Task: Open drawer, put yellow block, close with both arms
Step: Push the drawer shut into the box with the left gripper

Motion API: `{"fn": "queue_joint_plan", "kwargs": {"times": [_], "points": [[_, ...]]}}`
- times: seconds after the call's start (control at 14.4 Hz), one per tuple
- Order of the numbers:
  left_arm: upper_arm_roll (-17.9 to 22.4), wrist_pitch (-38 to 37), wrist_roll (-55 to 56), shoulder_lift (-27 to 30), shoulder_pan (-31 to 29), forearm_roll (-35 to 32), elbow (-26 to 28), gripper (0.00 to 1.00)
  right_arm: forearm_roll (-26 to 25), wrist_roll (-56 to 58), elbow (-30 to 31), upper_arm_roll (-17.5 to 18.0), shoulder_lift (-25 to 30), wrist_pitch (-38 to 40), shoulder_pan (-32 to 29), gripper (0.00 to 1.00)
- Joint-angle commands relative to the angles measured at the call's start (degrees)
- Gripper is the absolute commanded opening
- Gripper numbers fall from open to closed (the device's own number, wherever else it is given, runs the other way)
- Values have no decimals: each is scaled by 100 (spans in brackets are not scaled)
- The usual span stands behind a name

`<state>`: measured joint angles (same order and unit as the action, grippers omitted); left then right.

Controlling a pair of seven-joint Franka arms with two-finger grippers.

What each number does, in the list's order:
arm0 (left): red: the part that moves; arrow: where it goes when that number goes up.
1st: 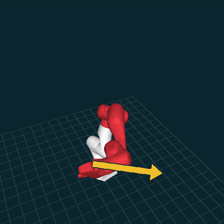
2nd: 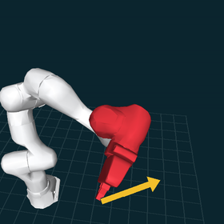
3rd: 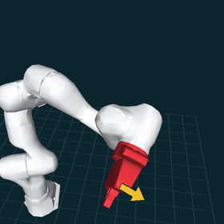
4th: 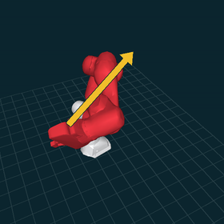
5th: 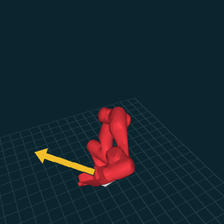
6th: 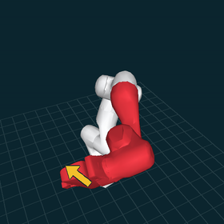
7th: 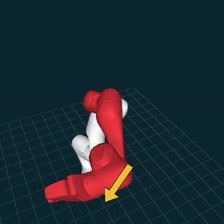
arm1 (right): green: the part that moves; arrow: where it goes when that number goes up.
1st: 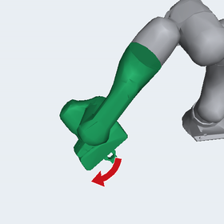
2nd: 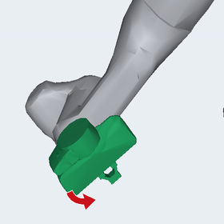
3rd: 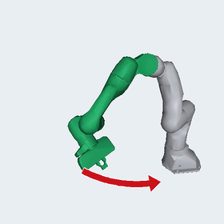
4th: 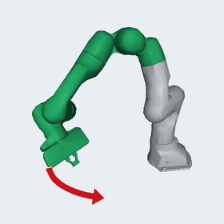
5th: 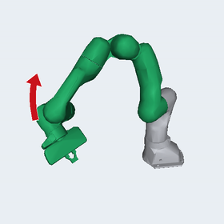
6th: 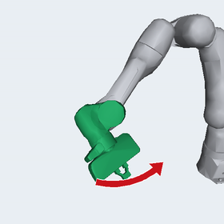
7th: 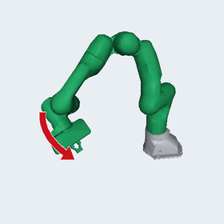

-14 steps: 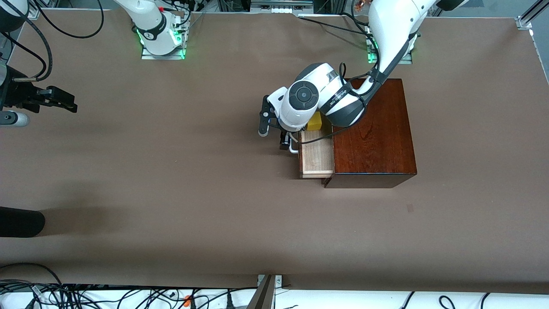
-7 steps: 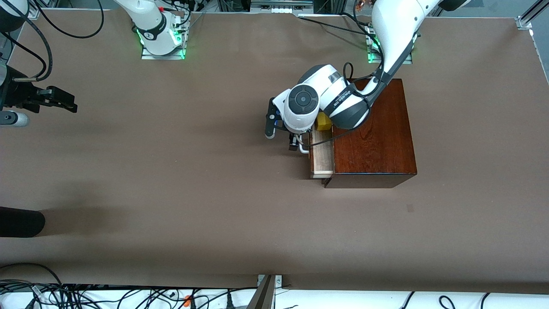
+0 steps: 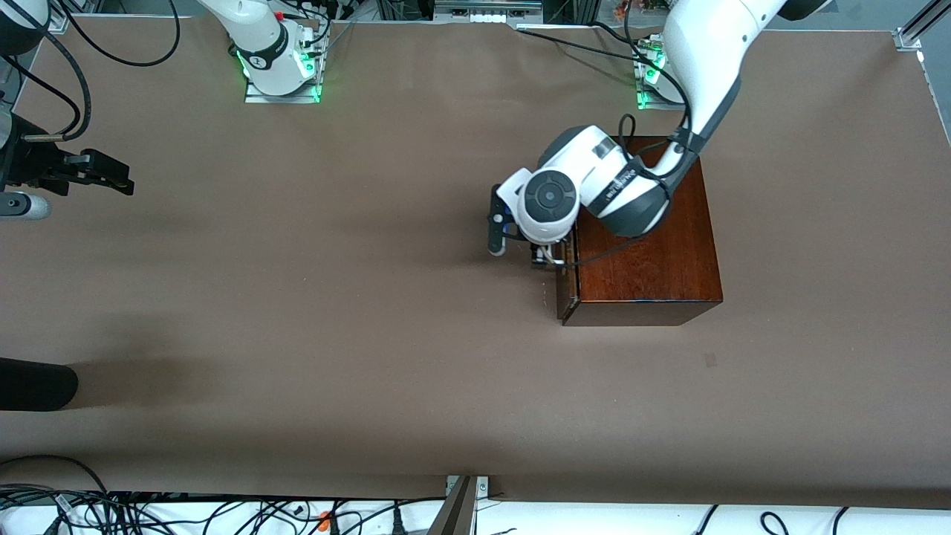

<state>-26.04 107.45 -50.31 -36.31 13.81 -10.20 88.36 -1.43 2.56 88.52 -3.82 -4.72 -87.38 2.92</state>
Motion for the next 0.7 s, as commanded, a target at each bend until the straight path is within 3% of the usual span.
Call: {"fn": "queue_joint_plan", "kwargs": {"times": [0.0, 0.35, 0.63], "points": [[91, -189, -172, 203, -159, -281, 50, 100, -50, -1, 60, 83, 68, -52, -81, 100], [73, -216, -111, 282, -160, -422, 32, 100, -50, -1, 60, 83, 76, -43, -72, 100], [47, -521, 414, 686, -159, -72, -204, 100, -50, -1, 60, 83, 76, -52, -81, 100]]}}
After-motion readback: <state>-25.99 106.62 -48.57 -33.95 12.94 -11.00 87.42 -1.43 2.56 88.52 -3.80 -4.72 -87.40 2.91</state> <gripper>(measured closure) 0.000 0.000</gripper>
